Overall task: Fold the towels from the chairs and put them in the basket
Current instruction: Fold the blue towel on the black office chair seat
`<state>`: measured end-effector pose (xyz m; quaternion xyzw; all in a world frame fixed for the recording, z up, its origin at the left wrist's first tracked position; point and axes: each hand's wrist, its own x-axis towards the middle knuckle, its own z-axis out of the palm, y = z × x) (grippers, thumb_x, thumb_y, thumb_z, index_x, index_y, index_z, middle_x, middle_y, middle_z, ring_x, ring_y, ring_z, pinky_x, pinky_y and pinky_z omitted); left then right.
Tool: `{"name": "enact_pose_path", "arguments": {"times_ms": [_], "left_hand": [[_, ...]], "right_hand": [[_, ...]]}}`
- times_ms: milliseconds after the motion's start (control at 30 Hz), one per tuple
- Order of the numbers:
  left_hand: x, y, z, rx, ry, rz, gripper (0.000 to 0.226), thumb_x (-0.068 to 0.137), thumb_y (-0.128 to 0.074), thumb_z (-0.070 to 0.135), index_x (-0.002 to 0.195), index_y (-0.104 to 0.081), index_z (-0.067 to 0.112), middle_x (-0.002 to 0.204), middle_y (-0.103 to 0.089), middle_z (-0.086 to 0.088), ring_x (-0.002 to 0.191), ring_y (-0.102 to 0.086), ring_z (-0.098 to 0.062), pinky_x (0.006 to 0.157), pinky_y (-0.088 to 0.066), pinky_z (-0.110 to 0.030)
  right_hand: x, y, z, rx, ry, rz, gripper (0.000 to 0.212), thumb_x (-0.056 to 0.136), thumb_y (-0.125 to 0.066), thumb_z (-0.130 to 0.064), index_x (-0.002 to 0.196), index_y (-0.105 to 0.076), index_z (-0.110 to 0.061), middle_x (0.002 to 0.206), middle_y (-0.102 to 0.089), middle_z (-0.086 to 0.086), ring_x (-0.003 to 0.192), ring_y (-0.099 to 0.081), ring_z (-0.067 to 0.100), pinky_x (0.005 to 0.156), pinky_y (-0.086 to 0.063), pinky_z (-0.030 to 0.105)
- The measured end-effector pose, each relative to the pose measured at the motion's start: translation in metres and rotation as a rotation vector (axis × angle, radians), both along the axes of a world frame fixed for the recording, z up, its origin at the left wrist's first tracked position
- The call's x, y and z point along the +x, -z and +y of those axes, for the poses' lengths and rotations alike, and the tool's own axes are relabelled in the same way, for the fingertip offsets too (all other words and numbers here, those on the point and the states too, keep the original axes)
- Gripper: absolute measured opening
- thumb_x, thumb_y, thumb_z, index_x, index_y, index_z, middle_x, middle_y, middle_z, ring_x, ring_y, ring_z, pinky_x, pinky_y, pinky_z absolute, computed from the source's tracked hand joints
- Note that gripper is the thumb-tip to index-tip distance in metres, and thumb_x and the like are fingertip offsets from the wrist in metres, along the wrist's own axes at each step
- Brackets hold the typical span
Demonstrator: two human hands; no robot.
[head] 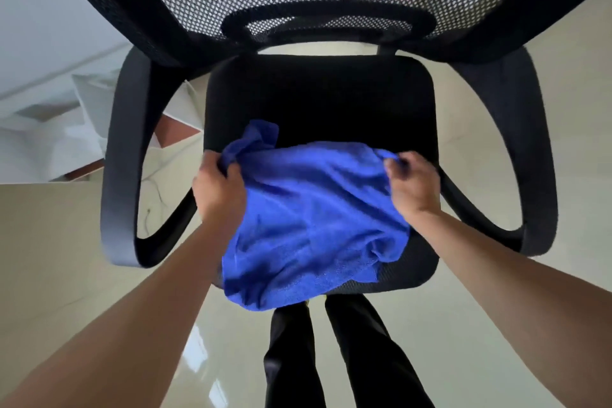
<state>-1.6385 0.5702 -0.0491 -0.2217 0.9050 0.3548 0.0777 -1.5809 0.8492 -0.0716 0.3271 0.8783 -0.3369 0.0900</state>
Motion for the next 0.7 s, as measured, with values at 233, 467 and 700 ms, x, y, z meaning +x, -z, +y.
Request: {"name": "enact_pose_path", "arguments": {"times_ms": [233, 467, 700], "left_hand": [[0.058, 0.019, -0.006, -0.099, 0.146, -0.635, 0.016, 0.08, -0.057, 0.02, 0.089, -0.053, 0.007, 0.089, -0.064, -0.018, 0.085, -0.061, -0.04, 0.075, -0.052, -0.043], [0.024, 0.015, 0.009, -0.198, 0.158, -0.262, 0.076, 0.071, -0.07, 0.042, 0.135, -0.035, 0.021, 0.122, -0.056, -0.01, 0.111, -0.054, -0.034, 0.089, -0.047, -0.048], [-0.026, 0.015, 0.015, -0.227, 0.219, -0.314, 0.01, 0.082, -0.049, 0.014, 0.091, -0.053, 0.012, 0.088, -0.058, -0.015, 0.077, -0.051, -0.035, 0.063, -0.039, -0.037]], "right_hand": [[0.074, 0.008, 0.028, 0.084, -0.174, -0.557, 0.012, 0.092, -0.05, -0.026, 0.089, -0.054, -0.016, 0.099, -0.066, 0.016, 0.092, -0.06, 0.038, 0.072, -0.04, 0.037], [0.009, 0.009, 0.002, -0.06, -0.118, -0.364, 0.045, 0.074, -0.061, -0.064, 0.1, -0.059, -0.028, 0.081, -0.063, -0.009, 0.079, -0.059, 0.019, 0.069, -0.041, 0.03], [-0.038, -0.002, -0.01, -0.187, 0.051, 0.152, 0.017, 0.079, -0.071, -0.014, 0.095, -0.071, -0.017, 0.075, -0.062, -0.006, 0.067, -0.057, 0.011, 0.067, -0.044, 0.021]]}}
